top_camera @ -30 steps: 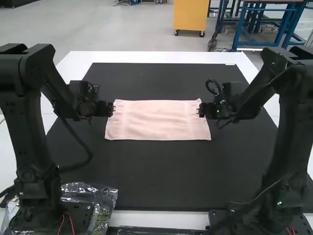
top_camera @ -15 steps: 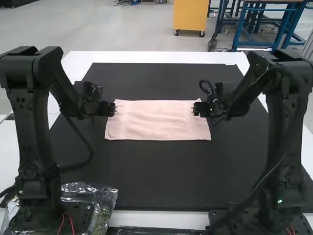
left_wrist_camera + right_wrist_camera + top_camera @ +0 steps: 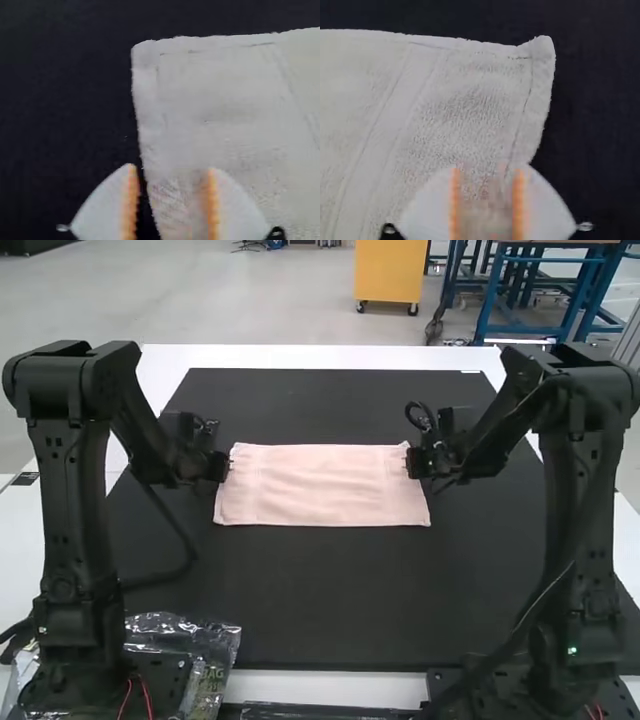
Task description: Fold the towel.
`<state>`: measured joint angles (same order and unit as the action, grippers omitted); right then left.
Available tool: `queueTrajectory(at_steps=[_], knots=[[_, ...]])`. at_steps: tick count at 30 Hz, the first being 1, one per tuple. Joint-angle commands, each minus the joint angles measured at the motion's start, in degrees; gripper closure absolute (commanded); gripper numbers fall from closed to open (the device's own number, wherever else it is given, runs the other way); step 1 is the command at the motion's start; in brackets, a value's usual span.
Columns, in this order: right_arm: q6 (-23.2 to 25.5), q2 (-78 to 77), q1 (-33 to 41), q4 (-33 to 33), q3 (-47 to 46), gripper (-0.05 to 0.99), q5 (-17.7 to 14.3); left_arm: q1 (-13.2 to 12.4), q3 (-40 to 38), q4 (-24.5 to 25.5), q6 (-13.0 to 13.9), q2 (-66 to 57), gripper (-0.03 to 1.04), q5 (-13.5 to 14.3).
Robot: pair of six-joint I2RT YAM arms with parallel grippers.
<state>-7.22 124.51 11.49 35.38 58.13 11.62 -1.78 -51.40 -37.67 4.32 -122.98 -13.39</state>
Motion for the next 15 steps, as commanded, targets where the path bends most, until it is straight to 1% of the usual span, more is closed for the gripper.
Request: queueTrajectory(at_steps=[1,3,6,8,15], knots=[[-0.6,0.4,-0.5,0.7,-1.0,0.96,1.0,-0.6,-1.1,-0.8,1.7,-2.0,0.99,1.8],[-0.2,0.1,-1.2,1.1,-1.3,0.96,1.0,-0.6,-1.2,-1.9,1.7,-1.7,0.99,1.1],[0.2,-0.8,-2.7,1.1,-0.9,0.96,1.1,-0.7,-1.6,-2.4,1.5,-0.9,0.99,1.0],[0.3,-2.3,-3.2,0.8,-0.5,0.96,1.1,-0.7,-2.5,-1.9,1.2,-0.2,0.99,0.3],[1.1,-8.4,-4.3,-1.1,0.3,0.96,1.8,-0.7,-3.6,0.5,0.3,3.8,0.99,-0.3]])
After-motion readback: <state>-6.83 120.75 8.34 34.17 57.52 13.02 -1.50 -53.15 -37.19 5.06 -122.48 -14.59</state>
